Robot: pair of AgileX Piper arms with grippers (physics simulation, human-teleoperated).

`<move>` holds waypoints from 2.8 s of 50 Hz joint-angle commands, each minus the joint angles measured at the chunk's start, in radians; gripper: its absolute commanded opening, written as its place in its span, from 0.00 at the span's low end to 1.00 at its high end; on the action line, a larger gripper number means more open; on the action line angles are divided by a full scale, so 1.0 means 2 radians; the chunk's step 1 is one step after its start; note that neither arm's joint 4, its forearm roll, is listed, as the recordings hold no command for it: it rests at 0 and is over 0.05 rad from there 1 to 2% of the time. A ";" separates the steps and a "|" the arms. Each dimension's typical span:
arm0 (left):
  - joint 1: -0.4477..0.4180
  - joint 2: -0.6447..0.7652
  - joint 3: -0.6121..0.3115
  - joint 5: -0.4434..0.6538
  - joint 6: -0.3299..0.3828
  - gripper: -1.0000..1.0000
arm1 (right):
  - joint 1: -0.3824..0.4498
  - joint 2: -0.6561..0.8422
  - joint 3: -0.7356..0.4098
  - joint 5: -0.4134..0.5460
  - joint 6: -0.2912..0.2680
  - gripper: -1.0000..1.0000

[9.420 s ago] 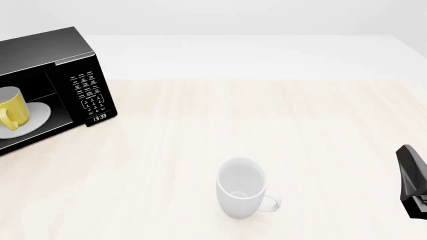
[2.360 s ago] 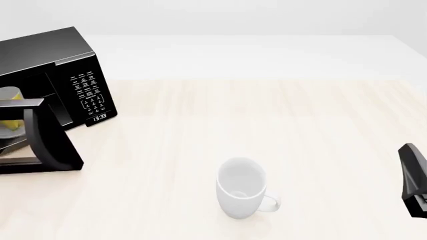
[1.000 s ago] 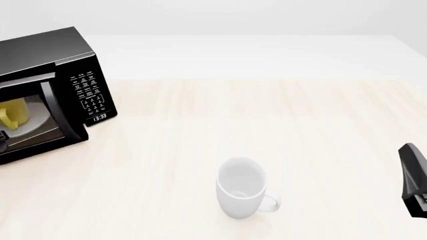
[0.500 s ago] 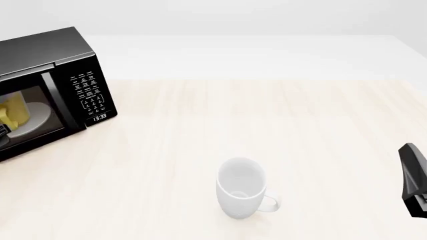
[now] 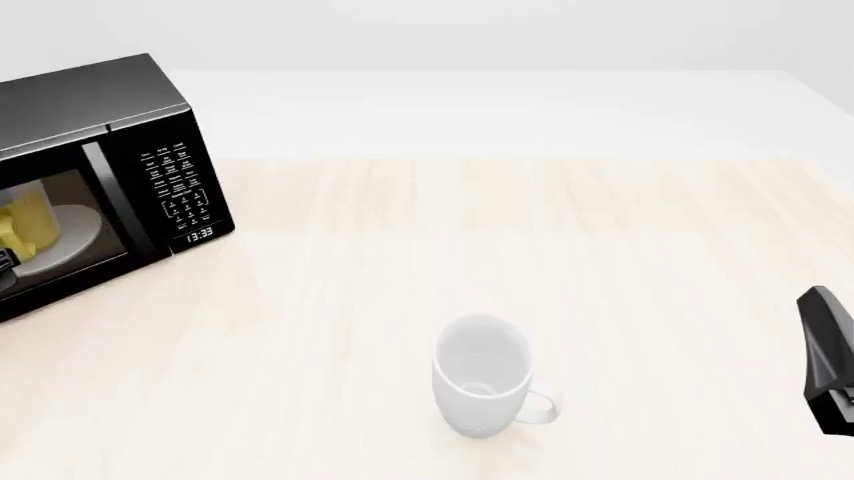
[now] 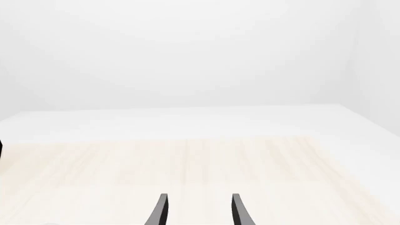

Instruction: Put the yellow and white mug in the microwave and close it.

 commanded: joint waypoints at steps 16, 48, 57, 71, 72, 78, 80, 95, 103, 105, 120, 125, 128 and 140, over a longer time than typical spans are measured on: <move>0.007 -0.024 0.021 -0.005 -0.006 1.00 | 0.000 0.000 0.000 0.000 0.000 1.00; -0.024 -0.137 0.045 0.029 -0.029 1.00 | 0.000 0.000 0.000 -0.001 0.000 1.00; -0.027 -0.167 0.061 0.038 -0.021 1.00 | 0.000 0.000 0.000 -0.001 0.000 1.00; -0.027 -0.217 0.073 0.067 -0.010 1.00 | 0.000 0.000 0.000 -0.001 0.000 1.00; -0.027 -0.222 0.073 0.070 -0.010 1.00 | 0.000 0.000 0.000 -0.001 0.000 1.00; -0.024 -0.248 0.078 0.086 -0.008 1.00 | 0.000 0.000 0.000 -0.001 0.000 1.00; -0.023 -0.255 0.080 0.090 -0.007 1.00 | 0.000 0.000 0.000 -0.001 0.000 1.00; -0.020 -0.317 0.087 0.132 -0.006 1.00 | 0.000 0.000 0.000 -0.001 0.000 1.00; -0.018 -0.350 0.086 0.157 -0.007 1.00 | 0.000 0.000 0.000 -0.001 0.000 1.00; -0.017 -0.363 0.085 0.167 -0.007 1.00 | 0.000 0.000 0.000 -0.001 0.000 1.00; -0.015 -0.417 0.076 0.213 -0.013 1.00 | 0.000 0.000 0.000 -0.001 0.000 1.00; -0.011 -0.429 0.072 0.225 -0.014 1.00 | 0.000 0.000 0.000 -0.002 0.000 1.00; -0.016 -0.446 0.064 0.241 -0.018 1.00 | 0.000 0.000 0.000 -0.001 0.000 1.00; -0.014 -0.466 0.054 0.264 -0.026 1.00 | 0.000 0.000 0.000 -0.001 0.000 1.00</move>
